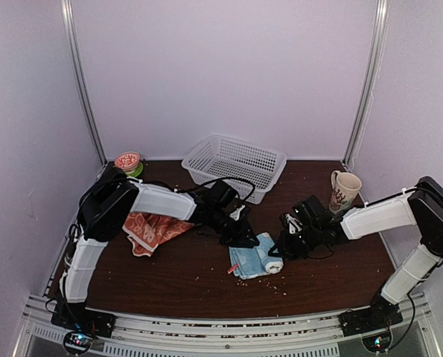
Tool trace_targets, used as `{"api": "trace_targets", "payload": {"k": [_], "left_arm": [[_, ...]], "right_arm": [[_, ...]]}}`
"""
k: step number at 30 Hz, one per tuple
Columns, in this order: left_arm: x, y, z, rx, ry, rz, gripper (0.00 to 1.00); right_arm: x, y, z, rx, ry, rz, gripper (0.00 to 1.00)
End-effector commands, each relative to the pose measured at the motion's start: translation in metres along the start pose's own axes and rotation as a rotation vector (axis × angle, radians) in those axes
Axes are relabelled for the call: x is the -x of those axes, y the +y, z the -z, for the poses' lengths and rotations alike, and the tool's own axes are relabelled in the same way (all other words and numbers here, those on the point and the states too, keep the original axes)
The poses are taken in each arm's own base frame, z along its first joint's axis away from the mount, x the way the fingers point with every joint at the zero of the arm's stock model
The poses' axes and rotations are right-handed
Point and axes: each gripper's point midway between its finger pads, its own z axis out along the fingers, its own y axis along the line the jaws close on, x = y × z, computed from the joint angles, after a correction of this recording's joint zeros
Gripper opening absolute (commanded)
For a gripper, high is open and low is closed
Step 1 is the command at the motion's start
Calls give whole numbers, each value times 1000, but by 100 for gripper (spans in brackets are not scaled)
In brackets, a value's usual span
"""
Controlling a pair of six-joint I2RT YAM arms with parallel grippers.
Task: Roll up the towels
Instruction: Roll the towel at the center of the board.
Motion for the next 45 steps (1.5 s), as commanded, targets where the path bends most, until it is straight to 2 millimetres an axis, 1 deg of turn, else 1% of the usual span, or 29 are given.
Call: {"api": "trace_targets", "payload": {"k": [1, 3, 5, 8, 10, 14, 17, 20, 23, 28, 32, 35, 37, 42, 45], "left_arm": [[-7, 12, 14, 72, -13, -3, 31], [-8, 2, 25, 58, -28, -21, 40], [-11, -5, 36, 48, -44, -35, 44], [-18, -11, 50, 46, -69, -51, 47], [-23, -9, 57, 52, -82, -50, 47], [-29, -3, 61, 58, -97, -34, 47], [-33, 1, 62, 50, -106, -24, 46], [-38, 7, 63, 54, -106, -16, 46], [-42, 9, 65, 57, -113, -17, 46], [-41, 6, 66, 33, -124, -16, 46], [-35, -6, 68, -13, -143, -25, 46], [-29, -16, 69, -37, -156, -35, 45], [-26, -20, 67, -49, -154, -35, 45], [-13, -37, 62, -105, -158, -43, 43], [-7, -49, 60, -157, -163, -42, 42]], "right_arm": [[-2, -33, 20, -282, 15, 112, 0], [5, -42, 33, -429, 0, 189, 0], [10, -43, 40, -513, -3, 243, 0], [16, -40, 47, -609, -14, 297, 0], [21, -36, 51, -674, -30, 335, 0], [26, -25, 53, -801, -53, 420, 0], [25, -21, 50, -908, -48, 487, 0], [23, -17, 47, -973, -55, 530, 0], [22, -12, 48, -1028, -70, 573, 0], [19, 3, 45, -1047, -95, 614, 0], [13, 9, 39, -1012, -100, 607, 0], [9, 14, 34, -944, -108, 580, 0], [6, 14, 30, -916, -102, 570, 0], [-1, 8, 21, -902, -79, 561, 0], [-3, 5, 19, -896, -77, 555, 0]]}}
